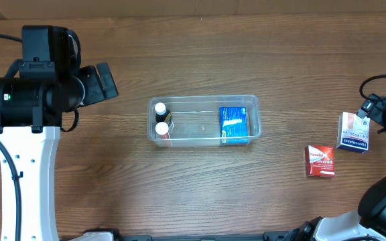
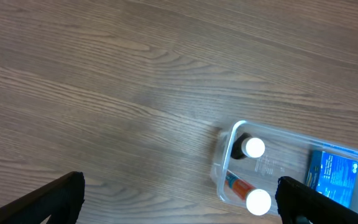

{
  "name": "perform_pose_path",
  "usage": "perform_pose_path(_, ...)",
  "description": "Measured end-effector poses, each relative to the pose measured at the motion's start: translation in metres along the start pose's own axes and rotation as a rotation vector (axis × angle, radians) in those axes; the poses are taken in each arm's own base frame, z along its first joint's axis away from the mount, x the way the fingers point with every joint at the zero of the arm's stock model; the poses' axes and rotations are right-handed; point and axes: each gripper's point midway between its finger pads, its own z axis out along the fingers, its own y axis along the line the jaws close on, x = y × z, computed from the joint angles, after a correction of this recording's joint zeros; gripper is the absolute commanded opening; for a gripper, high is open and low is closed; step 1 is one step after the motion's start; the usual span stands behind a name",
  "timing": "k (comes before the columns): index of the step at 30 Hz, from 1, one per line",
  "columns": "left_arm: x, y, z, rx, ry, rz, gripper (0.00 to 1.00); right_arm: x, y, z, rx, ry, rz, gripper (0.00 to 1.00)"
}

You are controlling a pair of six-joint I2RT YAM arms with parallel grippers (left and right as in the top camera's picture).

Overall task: Pack container
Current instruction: 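Move the right gripper to the white plaster box and grasp it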

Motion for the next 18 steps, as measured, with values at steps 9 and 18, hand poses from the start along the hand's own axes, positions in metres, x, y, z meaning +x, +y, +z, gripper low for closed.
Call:
perform_pose_path(9, 0.0, 0.001, 0.0, -0.007, -0.003, 0.003, 1.0, 0.011, 0.016, 0.044, -0.088, 0.014, -0.148, 1.0)
perform_pose_path(18, 0.0, 0.001, 0.0, -0.007, -0.003, 0.003, 1.0, 0.026, 0.019, 0.08, -0.105, 0.118, -0.181, 1.0)
